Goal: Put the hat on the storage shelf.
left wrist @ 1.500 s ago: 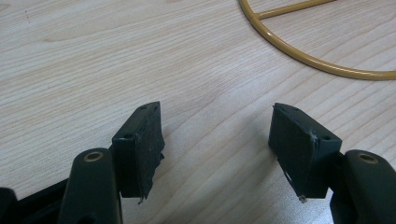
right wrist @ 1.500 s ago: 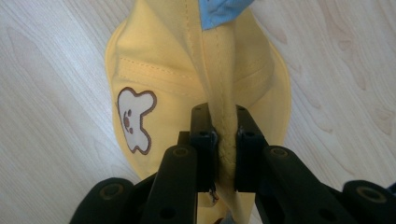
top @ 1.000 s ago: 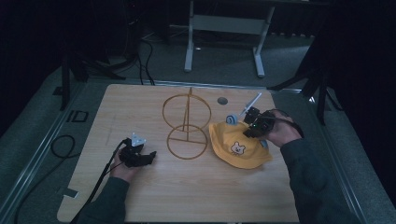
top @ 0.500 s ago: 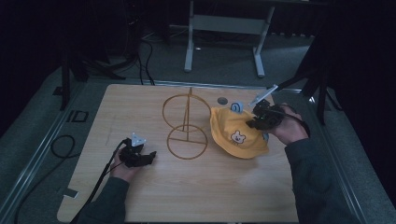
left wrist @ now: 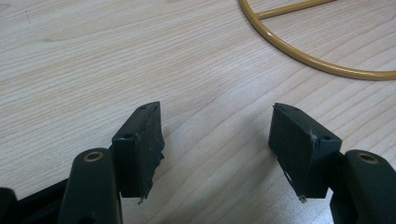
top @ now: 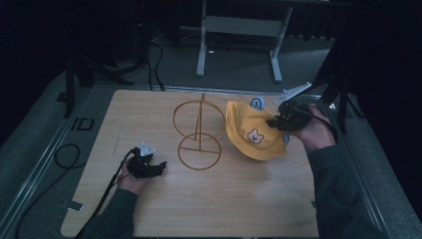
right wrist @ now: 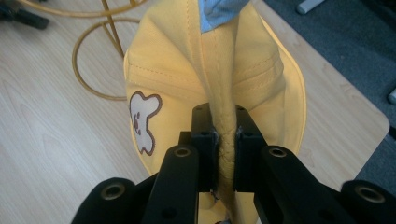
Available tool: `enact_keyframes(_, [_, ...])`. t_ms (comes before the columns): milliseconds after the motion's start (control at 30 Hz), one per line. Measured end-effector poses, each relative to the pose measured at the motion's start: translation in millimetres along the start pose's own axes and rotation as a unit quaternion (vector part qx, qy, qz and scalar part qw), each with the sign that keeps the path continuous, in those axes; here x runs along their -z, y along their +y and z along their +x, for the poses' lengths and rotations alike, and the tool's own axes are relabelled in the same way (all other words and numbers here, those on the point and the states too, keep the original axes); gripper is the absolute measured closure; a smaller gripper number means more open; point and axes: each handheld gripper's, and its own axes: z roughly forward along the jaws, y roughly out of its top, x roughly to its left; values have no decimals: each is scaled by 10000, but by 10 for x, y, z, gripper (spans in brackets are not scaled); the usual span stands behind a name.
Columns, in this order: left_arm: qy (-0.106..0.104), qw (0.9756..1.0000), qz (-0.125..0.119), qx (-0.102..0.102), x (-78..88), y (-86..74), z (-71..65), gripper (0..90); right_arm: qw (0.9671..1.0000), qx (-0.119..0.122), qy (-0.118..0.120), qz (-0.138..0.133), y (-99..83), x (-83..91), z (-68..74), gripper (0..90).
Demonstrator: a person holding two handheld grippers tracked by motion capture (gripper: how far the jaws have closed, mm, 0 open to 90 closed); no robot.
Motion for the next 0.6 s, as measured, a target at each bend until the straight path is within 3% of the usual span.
enact_keyframes(600, [-2,10000,2,-11,1,0,2,354,9978,16,-34,-656,82,238,-22,826])
